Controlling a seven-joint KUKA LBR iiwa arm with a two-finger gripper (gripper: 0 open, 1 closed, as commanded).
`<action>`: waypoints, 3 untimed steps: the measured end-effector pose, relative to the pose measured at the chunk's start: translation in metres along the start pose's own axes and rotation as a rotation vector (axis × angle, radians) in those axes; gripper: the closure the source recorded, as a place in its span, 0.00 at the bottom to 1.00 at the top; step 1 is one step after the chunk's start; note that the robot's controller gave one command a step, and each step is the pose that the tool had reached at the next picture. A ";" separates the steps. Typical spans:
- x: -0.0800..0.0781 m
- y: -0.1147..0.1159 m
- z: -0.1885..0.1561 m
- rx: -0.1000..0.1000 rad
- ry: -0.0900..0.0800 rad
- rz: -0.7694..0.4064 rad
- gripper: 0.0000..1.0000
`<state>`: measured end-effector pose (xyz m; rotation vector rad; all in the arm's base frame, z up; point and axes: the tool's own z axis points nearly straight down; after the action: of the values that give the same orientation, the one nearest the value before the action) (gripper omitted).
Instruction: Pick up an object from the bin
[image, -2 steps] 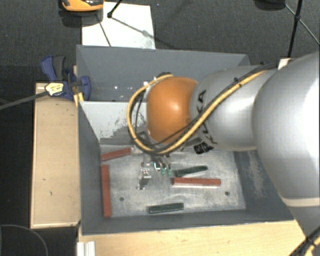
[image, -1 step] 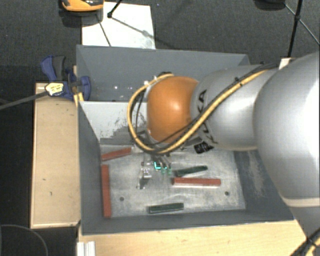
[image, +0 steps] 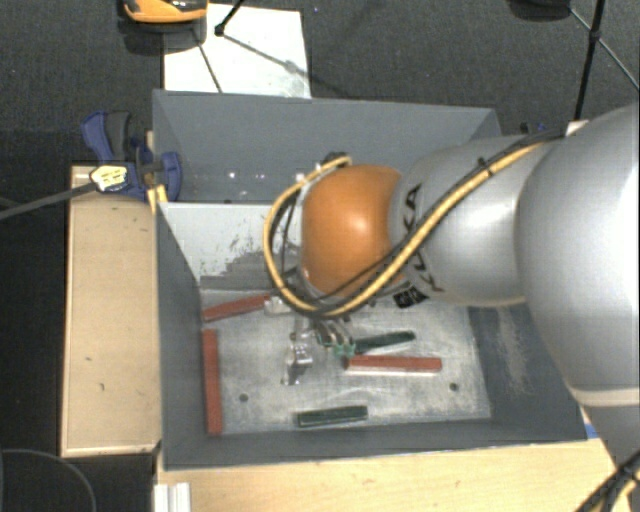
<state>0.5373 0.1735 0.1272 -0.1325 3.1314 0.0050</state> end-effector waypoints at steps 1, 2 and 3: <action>0.007 -0.007 0.008 0.000 0.001 -0.052 0.00; -0.005 -0.035 0.015 0.001 0.007 -0.215 0.00; 0.010 -0.072 0.000 0.001 0.007 -0.200 0.00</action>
Offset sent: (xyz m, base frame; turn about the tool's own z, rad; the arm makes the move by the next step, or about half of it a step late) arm 0.0196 -0.0446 -0.0167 -0.2406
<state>0.5336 0.1012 0.1265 -0.4452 3.1086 0.0015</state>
